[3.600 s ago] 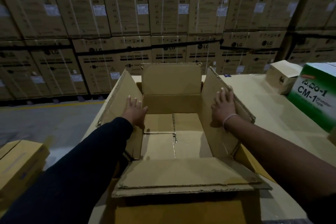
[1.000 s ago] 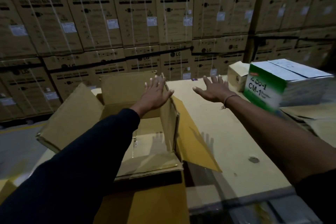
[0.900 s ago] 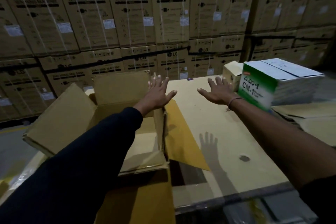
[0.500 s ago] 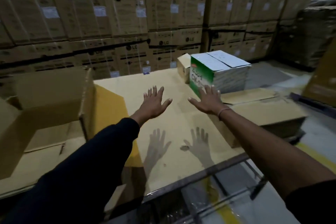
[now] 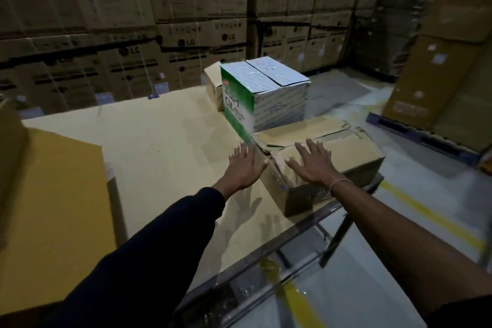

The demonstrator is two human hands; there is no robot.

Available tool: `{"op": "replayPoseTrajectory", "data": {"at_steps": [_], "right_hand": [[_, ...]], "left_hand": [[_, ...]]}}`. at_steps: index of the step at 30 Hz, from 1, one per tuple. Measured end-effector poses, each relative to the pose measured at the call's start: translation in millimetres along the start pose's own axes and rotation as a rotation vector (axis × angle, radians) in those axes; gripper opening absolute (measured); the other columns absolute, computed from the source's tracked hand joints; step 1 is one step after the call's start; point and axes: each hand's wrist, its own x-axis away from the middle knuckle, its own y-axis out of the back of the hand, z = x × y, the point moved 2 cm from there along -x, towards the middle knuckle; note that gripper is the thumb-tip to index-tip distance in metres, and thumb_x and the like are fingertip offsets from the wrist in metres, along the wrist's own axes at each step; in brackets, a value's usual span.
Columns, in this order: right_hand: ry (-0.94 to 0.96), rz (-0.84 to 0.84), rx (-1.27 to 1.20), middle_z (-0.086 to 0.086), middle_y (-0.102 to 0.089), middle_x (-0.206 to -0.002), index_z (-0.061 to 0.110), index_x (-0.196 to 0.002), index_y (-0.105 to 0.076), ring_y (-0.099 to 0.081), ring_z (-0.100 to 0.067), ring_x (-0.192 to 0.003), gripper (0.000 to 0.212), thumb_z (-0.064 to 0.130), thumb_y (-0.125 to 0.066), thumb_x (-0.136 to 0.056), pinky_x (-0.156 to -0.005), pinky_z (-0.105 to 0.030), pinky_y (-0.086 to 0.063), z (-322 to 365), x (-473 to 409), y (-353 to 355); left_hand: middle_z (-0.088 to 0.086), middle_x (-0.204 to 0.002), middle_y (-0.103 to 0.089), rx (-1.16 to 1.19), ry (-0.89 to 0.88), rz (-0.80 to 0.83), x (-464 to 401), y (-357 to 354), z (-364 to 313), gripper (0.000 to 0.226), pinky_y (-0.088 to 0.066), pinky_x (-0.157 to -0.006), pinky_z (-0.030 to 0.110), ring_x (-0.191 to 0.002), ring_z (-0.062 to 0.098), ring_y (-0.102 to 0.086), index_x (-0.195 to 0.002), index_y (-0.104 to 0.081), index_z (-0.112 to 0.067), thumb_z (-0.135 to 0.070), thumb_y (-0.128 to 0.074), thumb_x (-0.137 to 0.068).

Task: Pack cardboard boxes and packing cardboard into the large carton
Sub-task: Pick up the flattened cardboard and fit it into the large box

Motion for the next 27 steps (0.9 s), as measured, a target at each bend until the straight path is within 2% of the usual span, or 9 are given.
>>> {"op": "replayPoseTrajectory", "data": {"at_steps": [3,6,10,16,19,21,24,27], "right_hand": [[-0.055,0.027,0.031,-0.006,0.006,-0.176,0.033,-0.167,-0.012,0.012,-0.036,-0.16,0.08,0.073,-0.032,-0.101,-0.124,-0.065,0.007,-25.2,-16.5,-2.6],[-0.21,0.026,0.024,-0.006,0.01,-0.175,0.036,-0.167,-0.009,0.017,-0.037,-0.159,0.084,0.08,-0.027,-0.097,-0.117,-0.074,0.016,-43.6,-31.2,-9.2],[-0.344,-0.049,-0.031,-0.021,0.007,-0.173,0.026,-0.168,-0.013,0.018,-0.045,-0.157,0.092,0.081,-0.027,-0.096,-0.121,-0.07,0.006,-60.1,-48.7,-17.9],[-0.316,-0.089,-0.133,-0.017,0.014,-0.173,0.03,-0.168,-0.008,0.025,-0.044,-0.155,0.092,0.081,-0.031,-0.095,-0.117,-0.076,0.006,-77.1,-55.2,-40.9],[-0.311,-0.107,-0.124,-0.014,0.016,-0.173,0.035,-0.167,-0.003,0.028,-0.041,-0.155,0.094,0.086,-0.027,-0.091,-0.112,-0.079,0.012,-84.2,-52.3,-51.1],[-0.288,-0.114,-0.144,-0.012,0.017,-0.173,0.036,-0.167,-0.002,0.031,-0.04,-0.154,0.097,0.088,-0.027,-0.089,-0.112,-0.081,0.009,-88.8,-52.1,-58.0],[-0.287,-0.099,-0.152,-0.008,0.021,-0.173,0.038,-0.167,-0.001,0.033,-0.038,-0.153,0.101,0.093,-0.025,-0.085,-0.109,-0.086,0.004,-92.8,-53.0,-60.3],[-0.263,-0.063,-0.158,-0.008,0.024,-0.172,0.038,-0.167,-0.001,0.035,-0.038,-0.152,0.101,0.093,-0.024,-0.085,-0.109,-0.086,-0.001,-97.9,-52.7,-59.4]], "left_hand": [[0.017,-0.172,0.009,0.009,-0.03,0.019,-41.1,-8.3,-18.1,0.078,-0.001,-0.127,0.053,-0.159,0.038,0.006,-0.167,-0.006,-0.018,-0.059,-0.035,-0.106],[0.018,-0.173,0.004,-0.018,-0.076,0.022,-87.9,-6.8,-34.1,0.074,-0.002,-0.127,0.052,-0.159,0.039,0.004,-0.166,-0.011,-0.017,-0.053,-0.038,-0.108],[0.019,-0.172,-0.007,-0.124,-0.142,0.02,-151.7,-2.6,-50.9,0.071,-0.006,-0.127,0.052,-0.159,0.039,-0.002,-0.165,-0.015,-0.014,-0.047,-0.041,-0.109],[0.02,-0.168,-0.022,-0.238,-0.141,0.045,-207.2,-19.2,-63.0,0.065,-0.009,-0.127,0.051,-0.157,0.037,-0.013,-0.163,-0.024,-0.013,-0.045,-0.04,-0.109],[0.02,-0.164,-0.033,-0.256,-0.141,0.033,-222.9,-25.2,-67.1,0.058,-0.024,-0.122,0.047,-0.151,0.035,-0.029,-0.158,-0.033,-0.015,-0.046,-0.041,-0.109],[0.019,-0.159,-0.04,-0.266,-0.102,0.04,-231.9,-27.9,-67.0,0.058,-0.034,-0.116,0.044,-0.145,0.035,-0.039,-0.154,-0.038,-0.015,-0.049,-0.043,-0.107],[0.02,-0.156,-0.045,-0.278,-0.009,0.076,-240.8,-33.8,-64.8,0.067,-0.041,-0.111,0.044,-0.14,0.037,-0.045,-0.155,-0.037,-0.015,-0.059,-0.041,-0.105],[0.021,-0.157,-0.042,-0.293,0.045,0.039,-240.1,-45.7,-61.9,0.073,-0.038,-0.113,0.046,-0.141,0.039,-0.042,-0.158,-0.035,-0.021,-0.068,-0.037,-0.102]]}}
